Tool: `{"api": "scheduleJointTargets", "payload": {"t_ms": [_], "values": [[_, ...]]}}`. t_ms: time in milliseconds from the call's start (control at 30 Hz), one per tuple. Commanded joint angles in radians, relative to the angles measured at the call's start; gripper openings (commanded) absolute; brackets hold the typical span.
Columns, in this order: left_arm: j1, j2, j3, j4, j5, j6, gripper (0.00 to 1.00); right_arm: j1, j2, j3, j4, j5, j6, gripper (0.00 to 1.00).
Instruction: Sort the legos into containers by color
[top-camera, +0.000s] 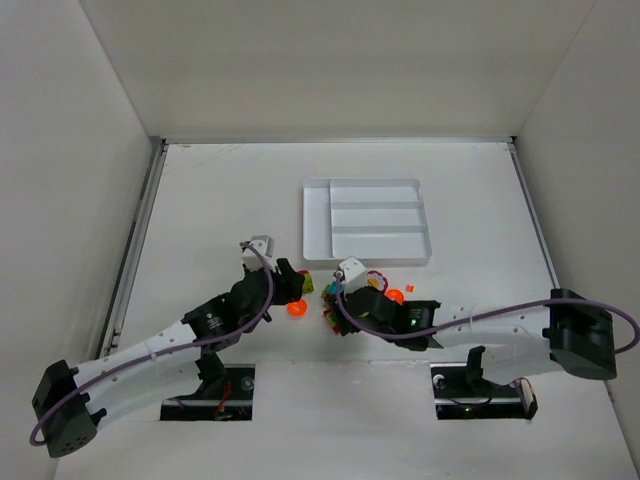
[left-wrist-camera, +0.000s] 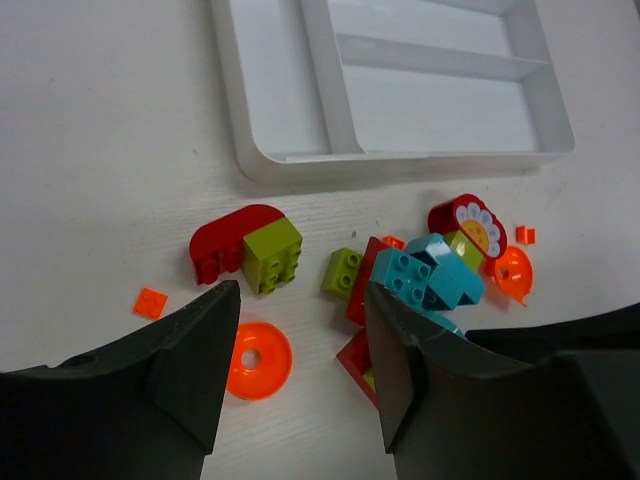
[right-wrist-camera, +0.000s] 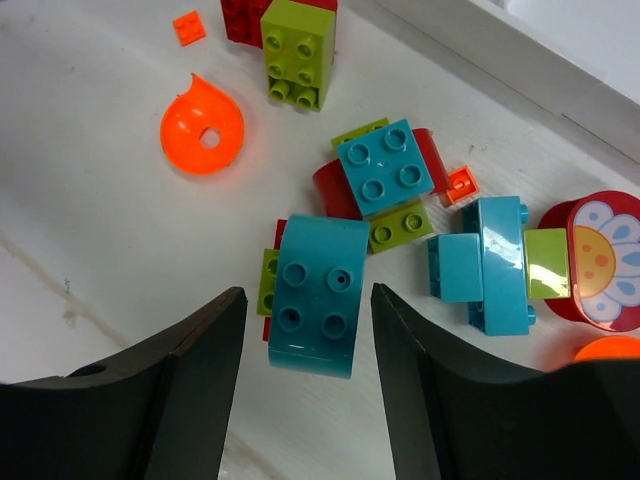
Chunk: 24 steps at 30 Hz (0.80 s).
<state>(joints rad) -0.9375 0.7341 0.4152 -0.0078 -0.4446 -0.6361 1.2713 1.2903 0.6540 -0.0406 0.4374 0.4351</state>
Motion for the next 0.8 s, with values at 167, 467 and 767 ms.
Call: {"api": "scheduleJointTargets", "payload": {"t_ms": [167, 467, 767], "values": [[-0.04, -0.032, -0.033, -0.034, 0.052, -0.102, 0.51, -0.003, 0.069, 0.052, 0.027, 0.046, 0.04, 0.34], [-0.045, 0.004, -0.03, 0.055, 0.129, -0.131, 0.61, -0.094, -0.115, 0.021, 0.031, 0.037, 0.089, 0.17], [-0.05, 0.076, -0.035, 0.276, 0.176, -0.178, 0.66, -0.214, -0.215, -0.019, 0.113, -0.052, 0.131, 0.17]]}}
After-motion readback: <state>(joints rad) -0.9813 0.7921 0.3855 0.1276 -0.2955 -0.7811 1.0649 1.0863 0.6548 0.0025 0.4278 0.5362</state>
